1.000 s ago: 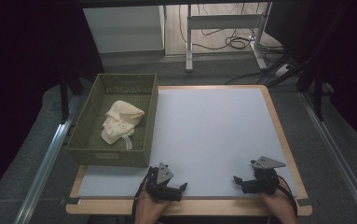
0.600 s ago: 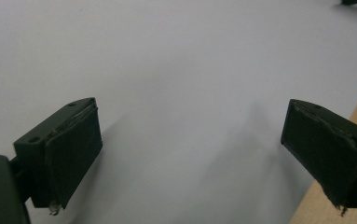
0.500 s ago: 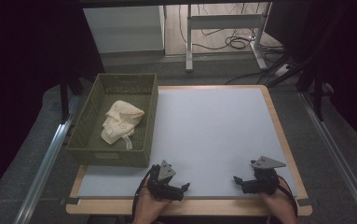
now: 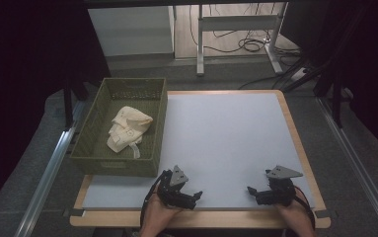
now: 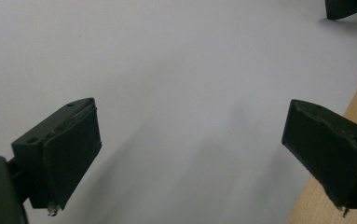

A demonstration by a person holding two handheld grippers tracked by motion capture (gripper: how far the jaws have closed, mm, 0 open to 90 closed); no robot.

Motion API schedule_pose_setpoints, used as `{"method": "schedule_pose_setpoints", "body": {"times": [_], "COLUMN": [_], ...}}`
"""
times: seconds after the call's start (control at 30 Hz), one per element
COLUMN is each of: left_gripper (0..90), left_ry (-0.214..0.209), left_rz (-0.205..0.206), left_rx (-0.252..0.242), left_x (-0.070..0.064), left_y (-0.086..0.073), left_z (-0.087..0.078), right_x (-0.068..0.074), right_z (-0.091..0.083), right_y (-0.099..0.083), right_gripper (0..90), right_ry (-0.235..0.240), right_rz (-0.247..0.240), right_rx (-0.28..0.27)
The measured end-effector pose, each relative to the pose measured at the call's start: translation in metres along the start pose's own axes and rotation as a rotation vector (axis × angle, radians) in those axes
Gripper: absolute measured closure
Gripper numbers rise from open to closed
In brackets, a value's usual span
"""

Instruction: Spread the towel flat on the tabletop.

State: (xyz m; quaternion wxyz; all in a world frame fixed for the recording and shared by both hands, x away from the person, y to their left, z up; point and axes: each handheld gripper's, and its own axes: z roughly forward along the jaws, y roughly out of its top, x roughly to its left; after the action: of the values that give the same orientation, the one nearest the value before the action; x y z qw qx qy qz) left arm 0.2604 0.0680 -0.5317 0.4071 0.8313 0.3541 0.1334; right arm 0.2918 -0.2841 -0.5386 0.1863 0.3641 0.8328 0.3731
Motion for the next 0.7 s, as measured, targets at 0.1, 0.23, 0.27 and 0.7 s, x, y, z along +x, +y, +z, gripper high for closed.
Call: {"method": "schedule_pose_setpoints", "body": {"times": [0.1,0.23,0.27,0.7], "left_gripper": [4.4,4.4,4.4,4.4], "left_ry": [-0.009,-0.016,-0.016,-0.041], "left_rz": [0.004,0.012,0.016,0.045], "left_rx": [0.005,0.006,0.007,0.014], "left_x": [0.0,0.0,0.0,0.0], "left_y": [0.004,0.011,0.013,0.038], "left_z": [-0.001,-0.003,-0.003,-0.003], "right_x": [0.0,0.0,0.0,0.0], "right_z": [0.0,0.0,0.0,0.0], "right_y": [0.0,0.0,0.0,0.0], "right_gripper": [3.9,3.9,3.9,3.9], "right_ry": [0.0,0.0,0.0,0.001], "right_rz": [0.0,-0.001,0.0,-0.001], "right_rx": [0.0,0.0,0.0,0.0]}}
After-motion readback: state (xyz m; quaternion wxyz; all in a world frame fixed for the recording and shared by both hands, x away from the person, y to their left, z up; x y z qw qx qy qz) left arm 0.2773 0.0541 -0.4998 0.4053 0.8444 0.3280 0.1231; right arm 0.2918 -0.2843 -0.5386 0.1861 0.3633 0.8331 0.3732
